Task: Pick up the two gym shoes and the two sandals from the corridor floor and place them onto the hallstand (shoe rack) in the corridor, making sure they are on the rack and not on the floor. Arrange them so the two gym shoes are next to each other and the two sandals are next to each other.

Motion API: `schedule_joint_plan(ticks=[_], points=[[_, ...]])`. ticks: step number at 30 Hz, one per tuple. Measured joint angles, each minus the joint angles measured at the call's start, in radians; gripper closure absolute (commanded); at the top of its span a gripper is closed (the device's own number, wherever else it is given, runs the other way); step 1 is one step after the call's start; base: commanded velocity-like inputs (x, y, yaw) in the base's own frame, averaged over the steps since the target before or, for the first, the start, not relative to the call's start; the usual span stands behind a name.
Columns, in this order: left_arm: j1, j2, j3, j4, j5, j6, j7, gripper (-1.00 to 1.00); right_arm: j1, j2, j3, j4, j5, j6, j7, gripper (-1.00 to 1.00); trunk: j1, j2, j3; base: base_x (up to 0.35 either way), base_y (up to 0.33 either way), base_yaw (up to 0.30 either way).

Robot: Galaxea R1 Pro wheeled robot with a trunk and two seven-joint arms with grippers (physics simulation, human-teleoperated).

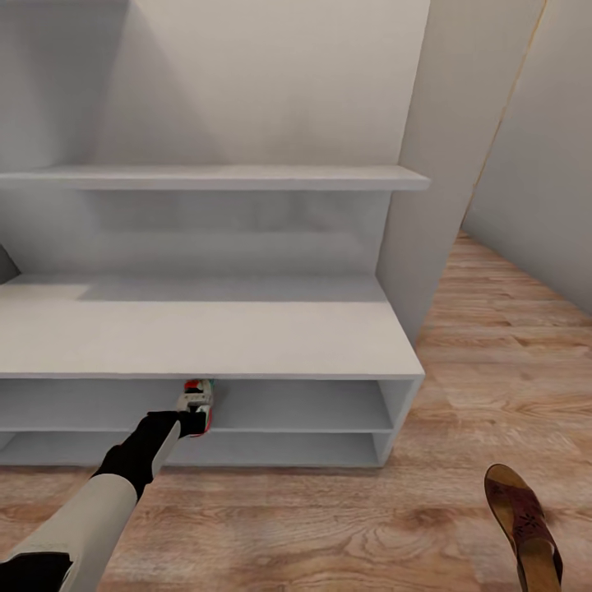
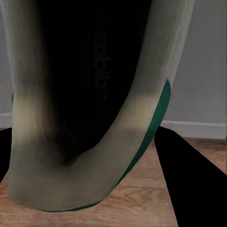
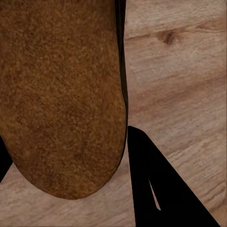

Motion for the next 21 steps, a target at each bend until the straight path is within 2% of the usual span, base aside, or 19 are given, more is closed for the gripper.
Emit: schedule_joint_plan(ticks=[9,15,21], points=[[0.0,-0.003,0.001,0.0,0.002,-0.002,0.014,1.0,0.0,0.0,-0.001,0.0,0.0,0.0,0.0,1.0,0.0,0.0,0.0,0.064,0.0,0.0],[0.0,-0.003,0.001,0.0,0.002,-0.002,0.014,1.0,0.0,0.0,-0.001,0.0,0.0,0.0,0.0,1.0,0.0,0.0,0.0,0.179,0.0,0.0],[0.0,-0.003,0.001,0.0,0.002,-0.005,0.014,1.0,0.0,0.0,-0.001,0.0,0.0,0.0,0.0,1.0,0.0,0.0,0.0,0.035,0.0,0.0]])
